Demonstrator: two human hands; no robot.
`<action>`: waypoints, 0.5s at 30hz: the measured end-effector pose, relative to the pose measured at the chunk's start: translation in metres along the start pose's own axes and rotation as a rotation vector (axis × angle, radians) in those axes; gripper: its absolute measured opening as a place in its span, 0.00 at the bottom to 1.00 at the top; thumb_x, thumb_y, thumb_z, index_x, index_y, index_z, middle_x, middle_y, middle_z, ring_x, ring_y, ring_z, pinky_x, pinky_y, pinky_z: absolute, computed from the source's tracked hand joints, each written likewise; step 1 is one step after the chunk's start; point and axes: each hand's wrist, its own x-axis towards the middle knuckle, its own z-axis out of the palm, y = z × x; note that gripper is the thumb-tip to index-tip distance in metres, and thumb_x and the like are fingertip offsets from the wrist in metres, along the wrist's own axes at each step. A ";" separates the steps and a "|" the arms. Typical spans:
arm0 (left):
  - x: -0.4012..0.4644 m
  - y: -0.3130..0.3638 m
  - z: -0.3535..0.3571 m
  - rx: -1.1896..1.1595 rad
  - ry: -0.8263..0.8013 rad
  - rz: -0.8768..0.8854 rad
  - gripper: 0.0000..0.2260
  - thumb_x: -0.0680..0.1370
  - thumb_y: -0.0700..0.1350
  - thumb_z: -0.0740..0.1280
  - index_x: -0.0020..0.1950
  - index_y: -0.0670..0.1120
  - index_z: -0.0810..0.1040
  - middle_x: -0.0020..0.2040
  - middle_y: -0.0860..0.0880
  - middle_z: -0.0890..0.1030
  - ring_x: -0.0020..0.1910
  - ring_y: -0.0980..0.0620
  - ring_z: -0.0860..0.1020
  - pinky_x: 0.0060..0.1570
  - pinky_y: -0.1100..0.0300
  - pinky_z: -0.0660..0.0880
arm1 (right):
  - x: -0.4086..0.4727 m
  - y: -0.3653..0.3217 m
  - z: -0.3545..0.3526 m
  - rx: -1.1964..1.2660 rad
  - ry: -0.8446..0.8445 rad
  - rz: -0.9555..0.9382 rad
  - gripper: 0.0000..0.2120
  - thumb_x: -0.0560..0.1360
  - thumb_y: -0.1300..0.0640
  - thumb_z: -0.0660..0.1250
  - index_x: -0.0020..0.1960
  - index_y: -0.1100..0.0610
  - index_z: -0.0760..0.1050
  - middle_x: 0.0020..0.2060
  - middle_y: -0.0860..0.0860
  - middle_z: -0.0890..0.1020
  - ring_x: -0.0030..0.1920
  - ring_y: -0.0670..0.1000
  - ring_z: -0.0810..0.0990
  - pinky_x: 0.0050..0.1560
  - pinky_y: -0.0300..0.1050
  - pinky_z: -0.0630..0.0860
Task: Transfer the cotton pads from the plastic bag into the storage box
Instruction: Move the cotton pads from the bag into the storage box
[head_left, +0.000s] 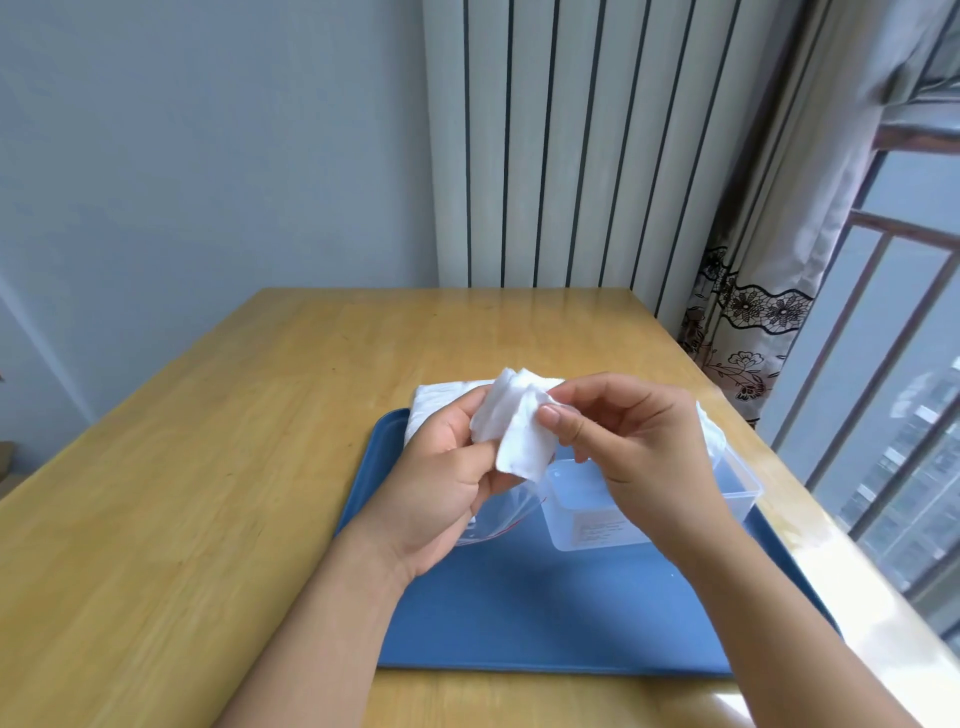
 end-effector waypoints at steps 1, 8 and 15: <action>0.000 0.000 0.000 0.002 -0.005 0.007 0.16 0.79 0.31 0.63 0.63 0.44 0.80 0.61 0.43 0.84 0.58 0.50 0.82 0.62 0.52 0.78 | 0.000 0.000 0.000 -0.002 0.011 -0.012 0.03 0.71 0.67 0.75 0.41 0.60 0.84 0.30 0.46 0.84 0.28 0.42 0.78 0.31 0.33 0.73; 0.001 0.001 0.001 -0.003 -0.053 -0.005 0.20 0.74 0.35 0.58 0.64 0.42 0.79 0.60 0.45 0.85 0.56 0.49 0.84 0.57 0.51 0.81 | -0.003 0.004 0.000 -0.124 0.068 -0.107 0.07 0.69 0.65 0.78 0.40 0.55 0.85 0.32 0.54 0.83 0.31 0.47 0.79 0.35 0.45 0.81; 0.000 0.002 0.000 0.045 -0.083 0.008 0.19 0.74 0.35 0.60 0.61 0.45 0.82 0.58 0.48 0.85 0.54 0.53 0.83 0.58 0.52 0.81 | -0.004 0.005 0.002 -0.327 0.095 -0.232 0.07 0.70 0.59 0.79 0.40 0.49 0.83 0.33 0.48 0.82 0.34 0.48 0.79 0.35 0.36 0.73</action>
